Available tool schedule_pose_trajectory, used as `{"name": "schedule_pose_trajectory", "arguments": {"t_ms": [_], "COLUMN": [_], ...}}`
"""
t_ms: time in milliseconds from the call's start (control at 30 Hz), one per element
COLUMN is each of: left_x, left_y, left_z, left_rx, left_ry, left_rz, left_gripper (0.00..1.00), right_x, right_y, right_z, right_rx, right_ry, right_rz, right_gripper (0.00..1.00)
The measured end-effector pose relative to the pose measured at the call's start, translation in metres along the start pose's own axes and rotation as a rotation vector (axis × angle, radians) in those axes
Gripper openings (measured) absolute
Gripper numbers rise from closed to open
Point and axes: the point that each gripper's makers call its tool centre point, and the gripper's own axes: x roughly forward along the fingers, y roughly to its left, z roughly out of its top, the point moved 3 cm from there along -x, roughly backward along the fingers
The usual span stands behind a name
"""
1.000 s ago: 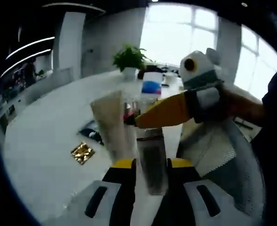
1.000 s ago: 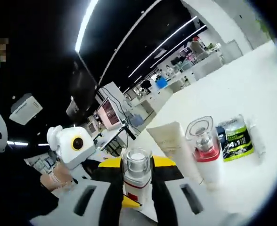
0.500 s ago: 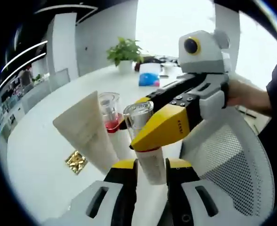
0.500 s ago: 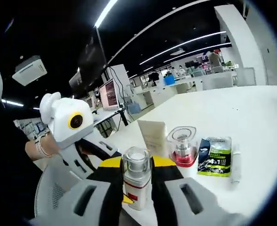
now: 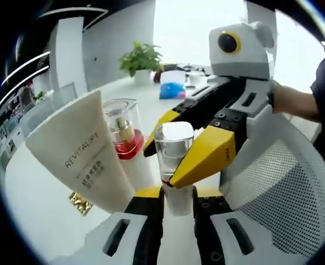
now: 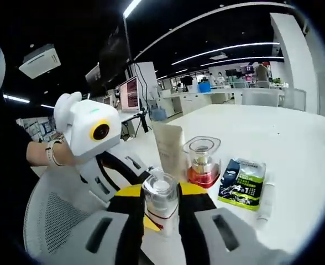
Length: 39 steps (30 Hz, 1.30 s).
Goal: Arrange the skincare products in the storage area until every visible bottle or jar stands upright without overlapping.
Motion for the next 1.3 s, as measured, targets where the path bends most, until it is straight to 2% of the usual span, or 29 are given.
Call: {"name": "schedule_pose_trajectory", "arguments": {"t_ms": [200,367,567,800,900,1067,1200,1300], "left_x": [0.002,0.004,0.005,0.01,0.013,0.015,0.016,0.014], "left_y": [0.003,0.003,0.004,0.004,0.004,0.006,0.007,0.01], "left_z": [-0.006,-0.011,-0.017,-0.022,-0.026,-0.024,-0.033,-0.036], "left_rx": [-0.025,-0.007,0.013,0.021,0.037,0.049,0.101,0.058], "left_ry": [-0.026,-0.035,-0.028,-0.012,0.011,0.004,0.068,0.092], "left_rz": [-0.005,-0.023,-0.023,-0.019,-0.024,-0.016,-0.004,0.007], "left_gripper": [0.16,0.16,0.16,0.16,0.16,0.17,0.18,0.22], "right_x": [0.007,0.008,0.009,0.015,0.017,0.015,0.017,0.015], "right_y": [0.001,0.002,0.002,0.004,0.004,0.003,0.005,0.002], "right_z": [-0.003,-0.007,-0.008,-0.013,-0.017,-0.016,-0.016,-0.015], "right_rx": [-0.031,-0.048,-0.052,-0.144,-0.148,-0.144,-0.147,-0.131], "right_ry": [0.011,0.022,0.019,0.076,0.105,0.096,0.097,0.095], "right_rz": [0.003,0.02,0.013,-0.005,-0.009,-0.017,-0.015,-0.026], "right_gripper": [0.23,0.23,0.23,0.21,0.21,0.21,0.22,0.22]}}
